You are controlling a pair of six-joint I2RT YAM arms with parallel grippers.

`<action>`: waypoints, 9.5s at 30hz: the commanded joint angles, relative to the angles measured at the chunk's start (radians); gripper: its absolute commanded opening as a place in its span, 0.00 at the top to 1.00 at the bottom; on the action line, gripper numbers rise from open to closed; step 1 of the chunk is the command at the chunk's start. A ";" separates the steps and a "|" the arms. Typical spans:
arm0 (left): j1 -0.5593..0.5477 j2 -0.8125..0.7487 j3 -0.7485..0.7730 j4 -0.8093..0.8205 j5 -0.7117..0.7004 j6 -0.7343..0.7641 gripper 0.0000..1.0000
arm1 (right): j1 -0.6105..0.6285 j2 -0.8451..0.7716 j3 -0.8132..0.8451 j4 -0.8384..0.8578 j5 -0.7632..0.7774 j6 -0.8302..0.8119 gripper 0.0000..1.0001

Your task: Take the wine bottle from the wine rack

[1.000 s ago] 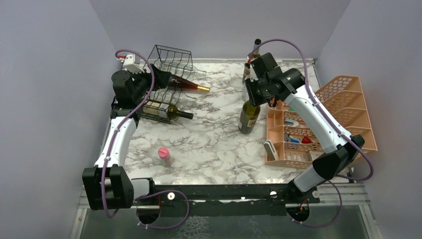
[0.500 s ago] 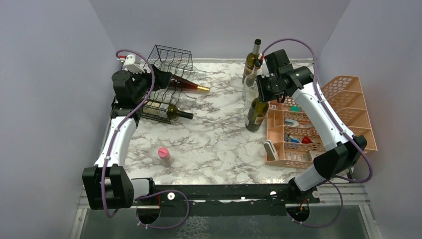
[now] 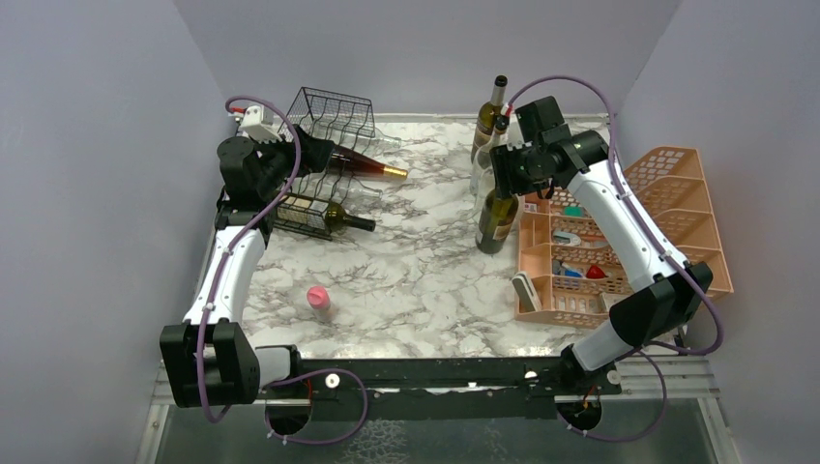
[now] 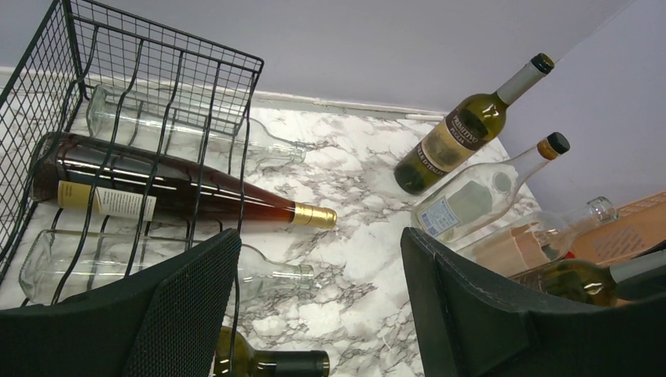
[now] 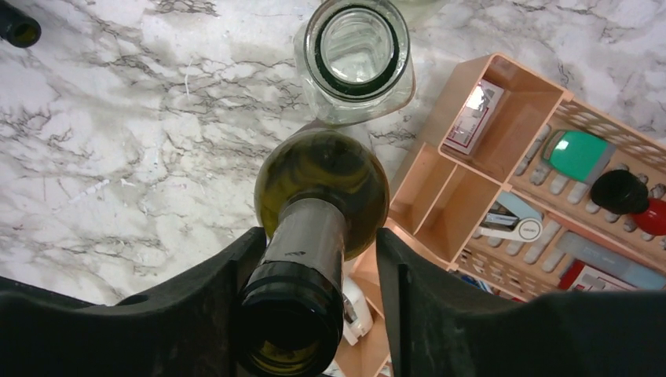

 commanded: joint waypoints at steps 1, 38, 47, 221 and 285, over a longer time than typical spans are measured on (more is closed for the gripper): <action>-0.004 0.006 -0.008 0.033 0.032 -0.009 0.20 | -0.002 -0.035 -0.012 0.036 -0.025 -0.014 0.40; -0.004 0.006 0.000 0.009 0.006 0.003 0.19 | 0.480 -0.060 -0.090 0.403 -0.197 0.010 0.14; -0.003 0.007 0.002 0.006 0.006 0.004 0.19 | 0.571 0.207 -0.161 0.517 -0.166 0.037 0.14; 0.029 0.650 0.602 -0.428 0.049 0.076 0.24 | 0.246 0.658 0.008 1.322 -0.166 -0.302 0.99; -0.599 0.257 -0.155 0.136 0.386 1.117 0.48 | 0.262 -0.015 -0.144 0.185 -0.409 0.010 0.99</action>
